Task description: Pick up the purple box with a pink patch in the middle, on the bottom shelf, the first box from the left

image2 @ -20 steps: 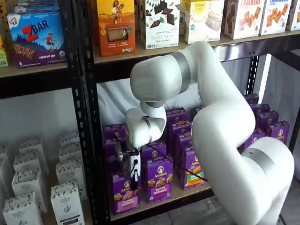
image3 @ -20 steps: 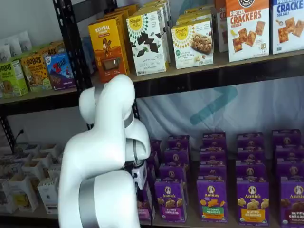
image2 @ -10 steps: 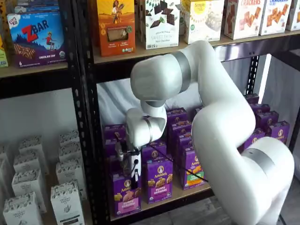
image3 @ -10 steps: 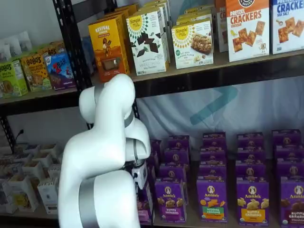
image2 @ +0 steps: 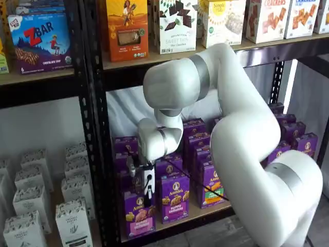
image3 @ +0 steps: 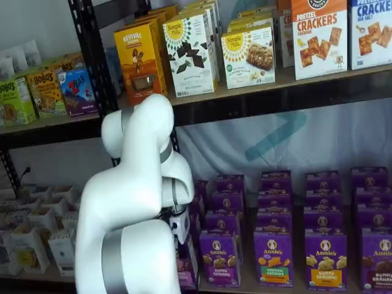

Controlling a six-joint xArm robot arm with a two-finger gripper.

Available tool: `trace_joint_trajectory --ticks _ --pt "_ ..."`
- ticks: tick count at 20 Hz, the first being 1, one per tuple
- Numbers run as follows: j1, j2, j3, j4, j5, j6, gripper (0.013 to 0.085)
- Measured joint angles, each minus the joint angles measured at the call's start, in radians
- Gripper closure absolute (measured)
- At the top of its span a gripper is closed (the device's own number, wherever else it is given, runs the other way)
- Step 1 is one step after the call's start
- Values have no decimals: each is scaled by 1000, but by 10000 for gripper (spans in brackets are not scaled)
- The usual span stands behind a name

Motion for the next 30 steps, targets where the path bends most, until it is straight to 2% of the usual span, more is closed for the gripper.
trace_joint_trajectory --ticks 6,10,12,14,20,25,30 --pt "5 -55 71 -6 3 9 690" --pt "11 -127 170 51 -44 -39 690" --pt "14 -174 229 102 -62 -84 690" --pt "14 -212 275 114 -71 -97 690" --pt "0 -357 431 101 -68 -98 690" --pt "-21 -482 542 125 -50 -140 690" --pt "-43 -581 609 126 -2 -159 690"
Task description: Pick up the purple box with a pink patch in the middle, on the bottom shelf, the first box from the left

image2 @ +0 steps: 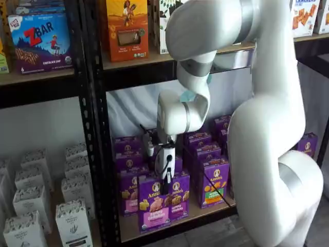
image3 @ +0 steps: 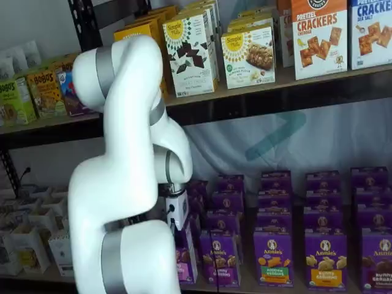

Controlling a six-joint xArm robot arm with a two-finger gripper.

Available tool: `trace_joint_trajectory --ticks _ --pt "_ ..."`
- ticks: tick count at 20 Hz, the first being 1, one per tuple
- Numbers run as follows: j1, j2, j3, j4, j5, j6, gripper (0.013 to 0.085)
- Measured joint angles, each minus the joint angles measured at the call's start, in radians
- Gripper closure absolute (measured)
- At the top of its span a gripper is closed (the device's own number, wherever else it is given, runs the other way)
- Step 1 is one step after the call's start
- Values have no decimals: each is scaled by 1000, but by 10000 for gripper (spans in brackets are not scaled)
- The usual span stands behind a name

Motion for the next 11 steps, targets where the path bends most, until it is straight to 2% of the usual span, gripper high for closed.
trace_joint_trajectory --ticks 11 --pt "-33 -105 62 -5 63 -24 690"
